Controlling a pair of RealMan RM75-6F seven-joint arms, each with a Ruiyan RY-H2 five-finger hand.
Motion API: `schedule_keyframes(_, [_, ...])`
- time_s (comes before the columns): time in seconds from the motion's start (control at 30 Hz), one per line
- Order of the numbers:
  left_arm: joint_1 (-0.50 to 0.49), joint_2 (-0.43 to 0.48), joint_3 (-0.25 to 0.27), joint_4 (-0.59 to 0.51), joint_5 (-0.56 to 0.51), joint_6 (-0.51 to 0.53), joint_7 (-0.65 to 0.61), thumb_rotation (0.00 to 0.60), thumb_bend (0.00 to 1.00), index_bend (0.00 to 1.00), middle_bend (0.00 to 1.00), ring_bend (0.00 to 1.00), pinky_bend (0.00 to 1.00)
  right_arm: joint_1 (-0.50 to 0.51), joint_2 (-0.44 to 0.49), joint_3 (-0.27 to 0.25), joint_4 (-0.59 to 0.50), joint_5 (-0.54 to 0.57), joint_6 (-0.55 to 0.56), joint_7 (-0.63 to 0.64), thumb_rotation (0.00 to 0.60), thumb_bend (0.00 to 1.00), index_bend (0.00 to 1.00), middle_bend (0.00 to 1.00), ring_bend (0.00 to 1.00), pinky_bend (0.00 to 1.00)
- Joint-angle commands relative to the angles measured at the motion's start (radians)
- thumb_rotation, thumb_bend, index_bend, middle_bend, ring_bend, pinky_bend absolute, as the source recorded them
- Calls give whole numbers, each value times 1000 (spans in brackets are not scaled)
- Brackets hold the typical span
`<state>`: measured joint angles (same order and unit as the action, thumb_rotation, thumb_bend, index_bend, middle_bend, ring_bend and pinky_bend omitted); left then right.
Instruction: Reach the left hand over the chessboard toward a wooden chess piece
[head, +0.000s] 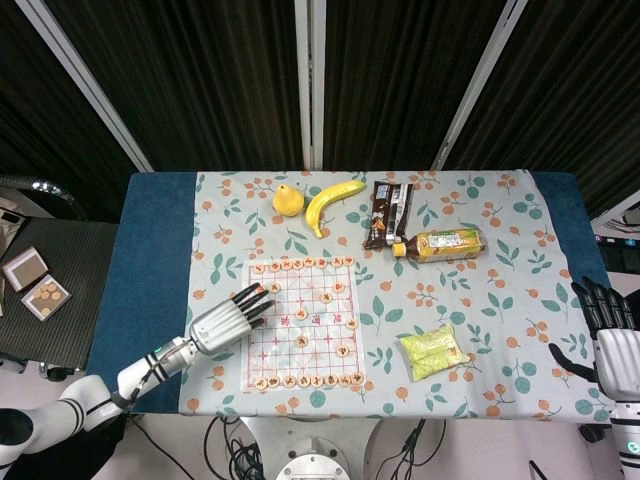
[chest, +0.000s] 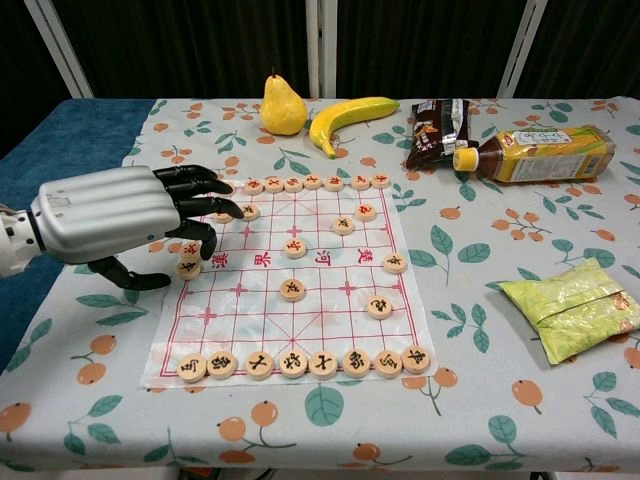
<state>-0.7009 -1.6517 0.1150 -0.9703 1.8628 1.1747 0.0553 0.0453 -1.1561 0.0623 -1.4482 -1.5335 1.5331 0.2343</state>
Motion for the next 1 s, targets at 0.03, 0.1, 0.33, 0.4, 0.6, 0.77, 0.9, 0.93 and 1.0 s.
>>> schedule_keyframes(0.03, [-4, -6, 1, 7, -6, -6, -5, 600, 282, 401, 102, 0, 0, -1, 0, 0, 3, 2, 0, 2, 600, 148, 0, 0, 0, 0])
schedule_keyframes(0.1, [-5, -9, 4, 13, -9, -7, -7, 600, 282, 401, 102, 0, 0, -1, -1, 0, 6, 4, -2, 4, 600, 148, 0, 0, 0, 0])
schedule_keyframes(0.33, [-7, -18, 11, 28, -17, -9, -13, 600, 284, 420, 102, 0, 0, 1, -4, 0, 12, 4, -6, 8, 600, 148, 0, 0, 0, 0])
schedule_keyframes(0.4, [-7, -20, 15, 30, -17, -8, -12, 600, 284, 429, 102, 0, 0, 1, -5, 0, 13, 4, -7, 8, 600, 149, 0, 0, 0, 0])
schedule_keyframes(0.6, [-7, -29, 20, 43, -23, -5, -18, 600, 285, 459, 105, 0, 0, 1, -6, -2, 15, 6, -12, 6, 600, 149, 0, 0, 0, 0])
schedule_keyframes(0.77, [-6, -32, 23, 48, -25, 4, -29, 600, 290, 482, 108, 0, 0, 0, -5, -1, 14, 8, -10, 5, 600, 149, 0, 0, 0, 0])
schedule_keyframes(0.9, [-6, -31, 26, 47, -25, 12, -34, 600, 304, 494, 112, 0, 0, 0, -6, -3, 14, 7, -13, 3, 600, 149, 0, 0, 0, 0])
schedule_keyframes(0.93, [-6, -31, 27, 46, -26, 13, -34, 600, 306, 497, 114, 0, 0, 0, -6, -3, 14, 7, -13, 3, 600, 149, 0, 0, 0, 0])
schedule_keyframes(1.0, [-5, -29, 26, 43, -28, 16, -37, 600, 307, 499, 115, 0, 0, 1, -6, -2, 13, 6, -12, 3, 600, 149, 0, 0, 0, 0])
